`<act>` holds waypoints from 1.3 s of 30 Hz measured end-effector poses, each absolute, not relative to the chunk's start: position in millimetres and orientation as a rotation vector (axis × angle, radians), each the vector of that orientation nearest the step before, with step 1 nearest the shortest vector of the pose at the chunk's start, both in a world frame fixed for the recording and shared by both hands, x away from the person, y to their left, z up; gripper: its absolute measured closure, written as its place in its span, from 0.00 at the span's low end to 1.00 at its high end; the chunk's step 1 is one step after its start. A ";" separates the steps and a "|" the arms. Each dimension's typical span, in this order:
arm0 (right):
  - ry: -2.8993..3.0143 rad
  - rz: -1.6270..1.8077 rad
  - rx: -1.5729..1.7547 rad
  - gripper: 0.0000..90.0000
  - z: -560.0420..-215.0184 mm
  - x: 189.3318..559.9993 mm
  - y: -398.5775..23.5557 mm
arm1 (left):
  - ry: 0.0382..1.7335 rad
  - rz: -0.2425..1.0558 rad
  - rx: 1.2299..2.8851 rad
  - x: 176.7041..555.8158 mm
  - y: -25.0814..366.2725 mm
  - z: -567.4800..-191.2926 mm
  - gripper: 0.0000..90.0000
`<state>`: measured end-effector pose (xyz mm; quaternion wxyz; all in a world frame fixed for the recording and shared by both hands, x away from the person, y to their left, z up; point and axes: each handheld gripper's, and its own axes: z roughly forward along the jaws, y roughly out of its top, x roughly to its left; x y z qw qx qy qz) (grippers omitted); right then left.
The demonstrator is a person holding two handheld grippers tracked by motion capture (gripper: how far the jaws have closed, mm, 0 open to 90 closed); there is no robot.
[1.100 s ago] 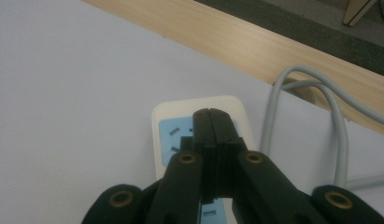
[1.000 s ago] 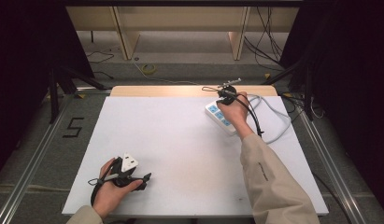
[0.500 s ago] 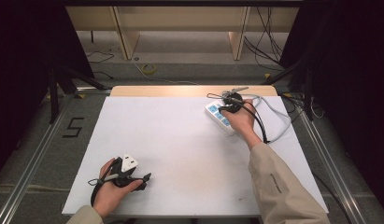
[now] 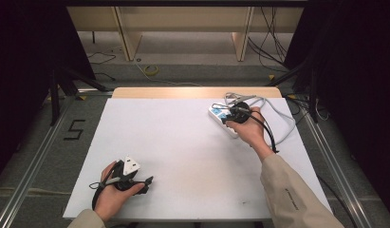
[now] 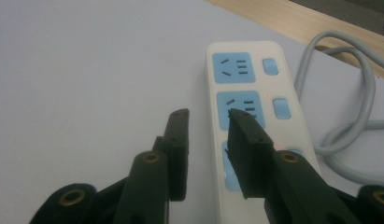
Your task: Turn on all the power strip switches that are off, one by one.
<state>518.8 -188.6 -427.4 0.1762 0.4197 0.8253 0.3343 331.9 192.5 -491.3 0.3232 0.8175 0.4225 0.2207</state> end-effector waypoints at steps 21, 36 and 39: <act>2.361 1.033 1.076 0.59 -427.6 468.0 -193.9 | 1.112 0.580 2.144 332.0 192.7 -492.5 0.20; 2.387 1.101 1.005 0.50 -436.2 423.7 -201.2 | 1.120 0.586 2.143 332.2 192.6 -493.0 0.20; 2.390 1.110 0.993 0.50 -439.2 414.5 -202.7 | 1.117 0.589 2.150 332.3 193.4 -492.7 0.20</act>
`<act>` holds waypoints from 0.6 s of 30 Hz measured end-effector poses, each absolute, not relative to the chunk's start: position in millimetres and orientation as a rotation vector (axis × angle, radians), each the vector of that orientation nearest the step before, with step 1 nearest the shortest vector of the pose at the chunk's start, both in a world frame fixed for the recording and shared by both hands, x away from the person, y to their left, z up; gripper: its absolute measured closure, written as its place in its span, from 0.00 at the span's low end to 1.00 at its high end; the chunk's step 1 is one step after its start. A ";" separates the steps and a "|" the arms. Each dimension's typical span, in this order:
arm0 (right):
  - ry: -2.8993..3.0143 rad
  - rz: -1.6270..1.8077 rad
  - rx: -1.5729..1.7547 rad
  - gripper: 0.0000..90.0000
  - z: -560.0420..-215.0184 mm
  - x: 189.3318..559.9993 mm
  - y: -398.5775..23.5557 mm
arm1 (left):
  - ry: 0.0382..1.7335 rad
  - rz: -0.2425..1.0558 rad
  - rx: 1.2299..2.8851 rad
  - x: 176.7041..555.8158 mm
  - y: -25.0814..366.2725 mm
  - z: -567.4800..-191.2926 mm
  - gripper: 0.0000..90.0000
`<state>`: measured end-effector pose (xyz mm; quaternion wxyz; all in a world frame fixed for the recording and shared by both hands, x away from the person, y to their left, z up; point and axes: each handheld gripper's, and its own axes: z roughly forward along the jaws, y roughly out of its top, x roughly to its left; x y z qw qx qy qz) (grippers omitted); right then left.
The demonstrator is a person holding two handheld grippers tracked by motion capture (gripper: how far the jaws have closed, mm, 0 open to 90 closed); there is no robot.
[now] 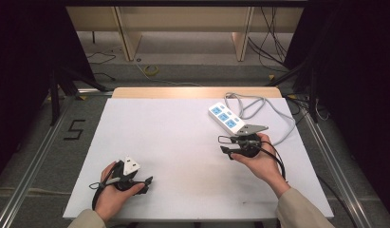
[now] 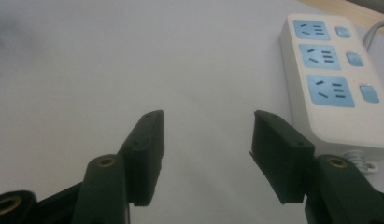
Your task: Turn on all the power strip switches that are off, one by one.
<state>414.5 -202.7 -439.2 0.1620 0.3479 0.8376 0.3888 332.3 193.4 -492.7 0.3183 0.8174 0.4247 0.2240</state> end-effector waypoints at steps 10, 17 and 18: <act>2.408 1.140 0.985 0.49 -455.1 378.7 -215.2 | 1.119 0.598 2.140 332.1 193.8 -492.0 0.20; 2.411 1.178 0.991 0.48 -465.1 356.7 -226.9 | 1.123 0.598 2.138 332.5 193.8 -492.1 0.21; 2.408 1.181 0.993 0.48 -466.1 355.0 -227.9 | 1.122 0.600 2.139 332.8 194.0 -492.0 0.21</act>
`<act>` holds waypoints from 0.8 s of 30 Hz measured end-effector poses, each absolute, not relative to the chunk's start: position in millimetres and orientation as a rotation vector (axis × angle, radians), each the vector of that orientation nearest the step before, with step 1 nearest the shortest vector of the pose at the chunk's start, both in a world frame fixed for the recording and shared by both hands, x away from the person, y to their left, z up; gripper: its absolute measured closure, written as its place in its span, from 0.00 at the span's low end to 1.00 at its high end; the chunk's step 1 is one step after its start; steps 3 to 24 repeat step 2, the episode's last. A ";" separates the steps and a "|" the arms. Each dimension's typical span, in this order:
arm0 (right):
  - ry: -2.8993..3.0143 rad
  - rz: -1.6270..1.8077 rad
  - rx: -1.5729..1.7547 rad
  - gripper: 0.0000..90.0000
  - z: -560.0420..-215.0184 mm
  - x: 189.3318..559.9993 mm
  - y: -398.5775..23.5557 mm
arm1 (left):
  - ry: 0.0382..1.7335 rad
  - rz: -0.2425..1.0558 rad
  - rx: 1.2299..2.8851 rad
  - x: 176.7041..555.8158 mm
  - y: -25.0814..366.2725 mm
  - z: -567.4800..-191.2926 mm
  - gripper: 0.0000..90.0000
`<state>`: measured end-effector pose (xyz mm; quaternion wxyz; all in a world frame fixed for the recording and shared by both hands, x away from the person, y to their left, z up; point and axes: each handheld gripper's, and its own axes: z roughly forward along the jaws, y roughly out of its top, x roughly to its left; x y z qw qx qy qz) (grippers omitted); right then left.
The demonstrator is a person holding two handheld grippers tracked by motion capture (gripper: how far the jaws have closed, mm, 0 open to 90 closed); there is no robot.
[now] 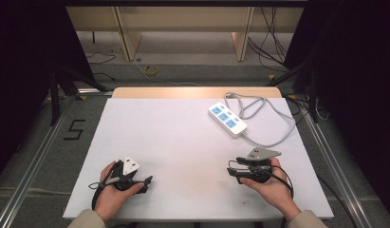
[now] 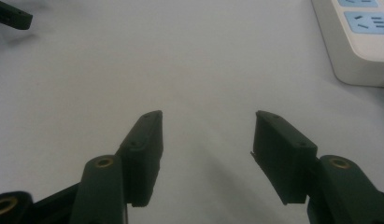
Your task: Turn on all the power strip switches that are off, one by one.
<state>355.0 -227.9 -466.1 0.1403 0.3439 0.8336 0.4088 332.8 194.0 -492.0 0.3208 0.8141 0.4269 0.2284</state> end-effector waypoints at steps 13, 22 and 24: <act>2.412 1.183 0.994 0.47 -467.9 352.7 -230.2 | 1.122 0.599 2.137 333.3 194.1 -492.2 0.20; 2.412 1.183 0.994 0.47 -467.9 352.7 -230.2 | 1.122 0.599 2.137 333.3 194.1 -492.2 0.20; 2.412 1.183 0.994 0.47 -467.9 352.7 -230.2 | 1.122 0.599 2.137 333.3 194.1 -492.2 0.20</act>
